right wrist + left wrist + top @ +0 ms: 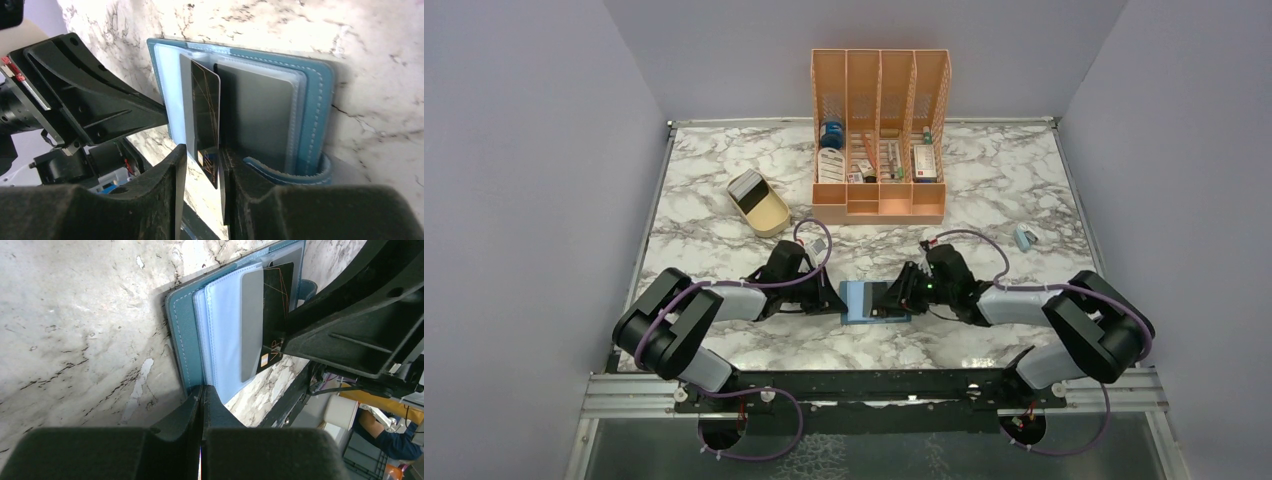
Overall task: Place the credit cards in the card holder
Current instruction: Insert the credit card into the card holder.
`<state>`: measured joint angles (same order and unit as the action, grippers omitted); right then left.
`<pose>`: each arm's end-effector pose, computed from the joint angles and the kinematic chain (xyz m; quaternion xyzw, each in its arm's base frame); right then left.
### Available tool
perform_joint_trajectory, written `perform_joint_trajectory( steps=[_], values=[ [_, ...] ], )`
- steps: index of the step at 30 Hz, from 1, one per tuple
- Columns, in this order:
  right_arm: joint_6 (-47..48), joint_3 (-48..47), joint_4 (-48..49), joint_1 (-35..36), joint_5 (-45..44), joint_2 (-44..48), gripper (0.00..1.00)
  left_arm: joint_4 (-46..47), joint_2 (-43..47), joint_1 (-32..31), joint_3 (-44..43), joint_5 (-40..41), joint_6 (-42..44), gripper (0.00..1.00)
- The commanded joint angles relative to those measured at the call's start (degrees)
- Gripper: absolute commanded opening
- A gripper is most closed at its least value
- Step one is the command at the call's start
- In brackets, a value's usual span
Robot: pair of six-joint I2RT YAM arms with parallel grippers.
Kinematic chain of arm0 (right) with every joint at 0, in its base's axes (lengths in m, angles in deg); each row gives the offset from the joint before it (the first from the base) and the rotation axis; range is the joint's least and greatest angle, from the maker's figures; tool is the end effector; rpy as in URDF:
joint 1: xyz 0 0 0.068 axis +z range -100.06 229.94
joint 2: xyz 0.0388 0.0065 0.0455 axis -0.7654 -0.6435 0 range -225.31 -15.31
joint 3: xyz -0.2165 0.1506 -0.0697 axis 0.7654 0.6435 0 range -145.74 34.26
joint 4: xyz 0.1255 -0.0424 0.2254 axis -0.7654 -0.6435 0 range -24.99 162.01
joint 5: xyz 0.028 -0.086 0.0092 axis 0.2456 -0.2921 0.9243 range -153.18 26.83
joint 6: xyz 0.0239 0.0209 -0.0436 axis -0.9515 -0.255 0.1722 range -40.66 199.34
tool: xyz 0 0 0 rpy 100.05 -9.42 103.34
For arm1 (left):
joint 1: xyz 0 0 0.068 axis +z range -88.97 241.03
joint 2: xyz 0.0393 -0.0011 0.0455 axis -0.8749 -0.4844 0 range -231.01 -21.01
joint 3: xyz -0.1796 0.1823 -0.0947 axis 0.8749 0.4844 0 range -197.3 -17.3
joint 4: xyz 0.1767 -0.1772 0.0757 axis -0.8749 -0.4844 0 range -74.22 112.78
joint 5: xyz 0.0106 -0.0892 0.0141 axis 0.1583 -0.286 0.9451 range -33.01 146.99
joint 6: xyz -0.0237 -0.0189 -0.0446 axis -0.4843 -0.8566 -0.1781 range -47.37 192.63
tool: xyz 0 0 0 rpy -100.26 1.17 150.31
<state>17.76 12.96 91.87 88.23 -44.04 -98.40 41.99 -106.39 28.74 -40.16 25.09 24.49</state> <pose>0.1788 0.1559 0.1161 0.1155 0.8957 0.4051 0.1424 0.1934 -0.1447 0.1155 -0.0140 0.8894 -0.4386 0.1280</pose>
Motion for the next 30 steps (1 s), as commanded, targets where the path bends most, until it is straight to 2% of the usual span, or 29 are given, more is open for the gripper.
perform_joint_trajectory(
  steps=[1,5,11,25,30],
  values=[
    [5.7,-3.9,-13.3,0.5,-4.1,0.7,0.35,-5.1,0.0,-1.3,1.2,1.4,0.9,0.02],
    [9.2,-6.2,-20.5,0.5,-7.1,3.5,0.45,-5.2,0.7,-1.3,1.1,1.5,0.9,0.03],
    [12.0,-9.0,-23.5,0.5,-8.6,3.9,0.50,-6.6,1.7,-1.3,-0.1,2.3,1.2,0.04],
    [13.4,-11.3,-14.4,1.7,0.1,-4.7,0.49,-5.5,0.9,-1.3,-1.0,3.1,1.2,0.04],
    [14.0,-9.7,-8.0,2.2,3.7,-6.1,0.48,-6.9,0.5,-1.3,-2.5,4.9,2.4,0.04]
  ],
)
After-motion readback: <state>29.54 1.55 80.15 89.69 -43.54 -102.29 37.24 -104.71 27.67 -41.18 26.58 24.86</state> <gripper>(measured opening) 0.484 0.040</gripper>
